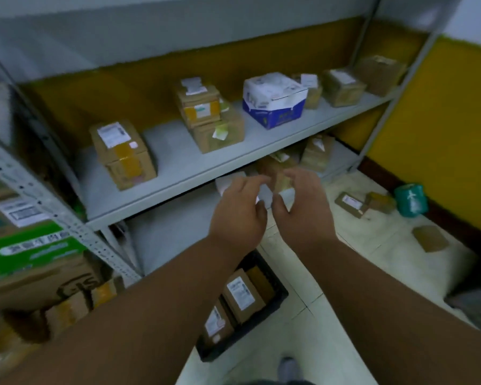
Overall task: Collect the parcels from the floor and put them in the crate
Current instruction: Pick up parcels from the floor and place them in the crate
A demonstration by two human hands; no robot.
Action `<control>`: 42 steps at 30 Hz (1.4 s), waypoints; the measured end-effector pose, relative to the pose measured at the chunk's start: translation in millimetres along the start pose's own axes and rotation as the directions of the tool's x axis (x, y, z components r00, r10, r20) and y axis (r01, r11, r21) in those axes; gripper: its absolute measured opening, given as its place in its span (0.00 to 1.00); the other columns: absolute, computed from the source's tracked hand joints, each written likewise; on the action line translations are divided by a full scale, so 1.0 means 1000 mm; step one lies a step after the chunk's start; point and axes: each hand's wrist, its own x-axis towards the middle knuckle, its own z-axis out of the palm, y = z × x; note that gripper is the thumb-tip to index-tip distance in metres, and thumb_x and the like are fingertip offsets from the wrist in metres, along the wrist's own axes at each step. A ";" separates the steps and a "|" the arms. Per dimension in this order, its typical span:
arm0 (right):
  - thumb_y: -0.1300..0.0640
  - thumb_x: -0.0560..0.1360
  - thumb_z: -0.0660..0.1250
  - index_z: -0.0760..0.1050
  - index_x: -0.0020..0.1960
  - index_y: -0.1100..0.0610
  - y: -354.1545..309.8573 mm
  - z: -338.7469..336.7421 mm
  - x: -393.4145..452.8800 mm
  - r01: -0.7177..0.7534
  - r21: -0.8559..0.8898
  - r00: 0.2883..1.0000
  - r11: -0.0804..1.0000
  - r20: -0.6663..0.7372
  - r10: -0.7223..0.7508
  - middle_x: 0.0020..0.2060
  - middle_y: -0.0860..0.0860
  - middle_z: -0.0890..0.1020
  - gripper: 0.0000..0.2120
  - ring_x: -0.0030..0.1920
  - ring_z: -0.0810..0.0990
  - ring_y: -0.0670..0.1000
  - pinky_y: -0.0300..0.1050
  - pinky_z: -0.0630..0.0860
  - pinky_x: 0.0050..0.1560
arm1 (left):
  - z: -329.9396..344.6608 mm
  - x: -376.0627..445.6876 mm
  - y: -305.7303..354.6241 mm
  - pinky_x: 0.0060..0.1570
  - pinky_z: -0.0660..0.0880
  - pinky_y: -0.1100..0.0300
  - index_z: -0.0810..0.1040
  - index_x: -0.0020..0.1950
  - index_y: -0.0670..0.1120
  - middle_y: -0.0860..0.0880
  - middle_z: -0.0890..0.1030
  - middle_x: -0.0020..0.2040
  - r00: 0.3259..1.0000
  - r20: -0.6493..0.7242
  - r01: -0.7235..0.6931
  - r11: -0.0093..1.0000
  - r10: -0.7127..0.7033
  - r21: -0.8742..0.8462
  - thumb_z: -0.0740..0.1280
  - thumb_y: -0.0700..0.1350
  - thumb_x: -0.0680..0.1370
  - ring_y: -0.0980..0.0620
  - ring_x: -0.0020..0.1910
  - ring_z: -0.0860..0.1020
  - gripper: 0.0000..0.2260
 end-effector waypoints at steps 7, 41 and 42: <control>0.55 0.74 0.69 0.71 0.67 0.55 0.045 -0.070 -0.018 -0.150 -0.138 0.982 0.979 -0.139 0.131 0.61 0.54 0.76 0.22 0.61 0.75 0.55 0.56 0.73 0.62 | 0.049 0.018 0.043 0.59 0.73 0.48 0.72 0.68 0.51 0.47 0.73 0.63 0.975 0.153 -0.154 0.986 0.162 -0.061 0.60 0.45 0.76 0.48 0.60 0.73 0.20; 0.51 0.76 0.70 0.66 0.73 0.51 0.453 -0.285 0.297 -0.585 -0.160 0.809 0.795 -0.192 0.556 0.67 0.50 0.71 0.27 0.65 0.72 0.51 0.49 0.74 0.63 | 0.472 0.423 0.234 0.57 0.74 0.47 0.69 0.70 0.49 0.46 0.72 0.62 0.839 0.466 -0.232 0.959 0.281 -0.161 0.65 0.41 0.77 0.47 0.58 0.73 0.21; 0.51 0.76 0.70 0.66 0.73 0.51 0.462 -0.286 0.312 -0.598 -0.152 0.799 0.787 -0.194 0.569 0.67 0.50 0.71 0.27 0.66 0.72 0.51 0.49 0.74 0.63 | 0.480 0.441 0.236 0.57 0.74 0.48 0.69 0.70 0.50 0.47 0.72 0.62 0.832 0.478 -0.237 0.959 0.284 -0.157 0.65 0.41 0.77 0.47 0.58 0.72 0.21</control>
